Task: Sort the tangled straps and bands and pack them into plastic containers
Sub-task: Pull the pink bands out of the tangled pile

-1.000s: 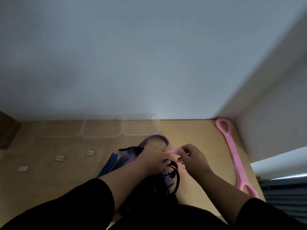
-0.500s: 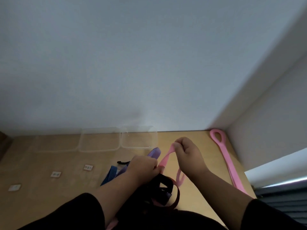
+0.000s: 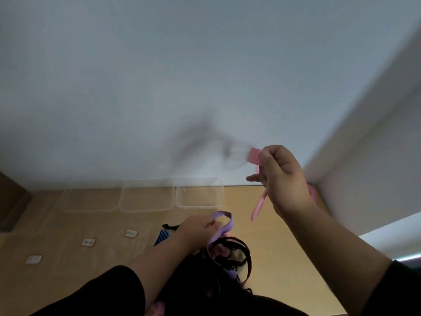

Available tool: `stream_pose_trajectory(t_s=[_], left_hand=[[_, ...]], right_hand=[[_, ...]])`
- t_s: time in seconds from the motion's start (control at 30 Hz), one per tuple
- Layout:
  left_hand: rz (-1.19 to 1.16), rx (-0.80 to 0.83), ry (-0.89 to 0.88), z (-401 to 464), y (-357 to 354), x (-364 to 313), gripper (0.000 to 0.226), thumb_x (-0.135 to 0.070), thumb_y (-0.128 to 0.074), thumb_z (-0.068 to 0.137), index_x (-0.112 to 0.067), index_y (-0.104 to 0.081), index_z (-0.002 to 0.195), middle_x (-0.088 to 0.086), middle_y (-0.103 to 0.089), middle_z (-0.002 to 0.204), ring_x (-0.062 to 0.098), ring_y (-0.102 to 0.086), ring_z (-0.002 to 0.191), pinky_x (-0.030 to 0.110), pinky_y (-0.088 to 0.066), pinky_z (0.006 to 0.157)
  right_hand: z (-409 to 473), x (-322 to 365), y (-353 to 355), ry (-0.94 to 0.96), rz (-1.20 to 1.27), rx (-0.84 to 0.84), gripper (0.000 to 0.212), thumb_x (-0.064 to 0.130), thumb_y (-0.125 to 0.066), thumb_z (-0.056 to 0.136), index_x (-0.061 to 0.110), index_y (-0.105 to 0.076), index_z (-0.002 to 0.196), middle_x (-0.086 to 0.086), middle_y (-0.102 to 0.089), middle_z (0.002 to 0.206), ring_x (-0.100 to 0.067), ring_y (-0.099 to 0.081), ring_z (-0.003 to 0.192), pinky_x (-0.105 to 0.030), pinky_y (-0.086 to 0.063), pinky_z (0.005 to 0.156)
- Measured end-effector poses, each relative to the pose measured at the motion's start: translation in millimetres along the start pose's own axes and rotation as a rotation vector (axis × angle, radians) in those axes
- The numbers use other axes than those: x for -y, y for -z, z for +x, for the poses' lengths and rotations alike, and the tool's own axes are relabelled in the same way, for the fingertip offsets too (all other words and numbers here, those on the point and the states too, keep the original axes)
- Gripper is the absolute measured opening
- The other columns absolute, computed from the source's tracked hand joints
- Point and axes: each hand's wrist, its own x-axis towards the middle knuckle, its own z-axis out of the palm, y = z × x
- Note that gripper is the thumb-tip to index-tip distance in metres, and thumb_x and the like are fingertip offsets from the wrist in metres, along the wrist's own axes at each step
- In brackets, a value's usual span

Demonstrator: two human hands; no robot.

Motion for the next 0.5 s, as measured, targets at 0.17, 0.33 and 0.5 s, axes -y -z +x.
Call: stream_pose_trajectory(t_s=[0.17, 0.33, 0.5], left_hand=[[-1.410, 0.271, 0.570, 25.3, 23.9, -31.8, 0.071, -0.067, -0.037, 0.096, -0.005, -0.061, 0.120, 0.018, -0.073, 0.112, 0.028, -0.068, 0.079, 0.035, -0.049, 0.071], [-1.922, 0.101, 0.582, 50.0, 34.4, -56.7, 0.064, -0.056, -0.047, 0.099, 0.004, -0.053, 0.120, 0.025, -0.068, 0.104, 0.037, -0.073, 0.082, 0.044, -0.062, 0.071], [-1.952, -0.173, 0.565, 65.2, 38.4, -55.2, 0.018, -0.013, -0.053, 0.102, -0.002, -0.056, 0.116, 0.019, -0.069, 0.095, 0.023, -0.072, 0.072, 0.032, -0.060, 0.056]], right_hand=[[-7.8, -0.3, 12.6, -0.014, -0.008, 0.041, 0.024, 0.017, -0.047, 0.104, 0.008, -0.062, 0.088, 0.001, -0.053, 0.063, -0.016, -0.048, 0.053, -0.041, -0.051, 0.060], [-26.6, -7.9, 33.6, -0.024, -0.060, 0.257, 0.021, 0.014, -0.054, 0.102, 0.005, -0.067, 0.089, -0.009, -0.068, 0.073, -0.022, -0.060, 0.065, -0.031, -0.051, 0.063], [-41.7, -31.7, 67.1, -0.213, -0.039, 0.362, 0.018, 0.016, -0.052, 0.103, 0.005, -0.066, 0.104, -0.014, -0.074, 0.092, -0.026, -0.068, 0.082, -0.036, -0.057, 0.076]])
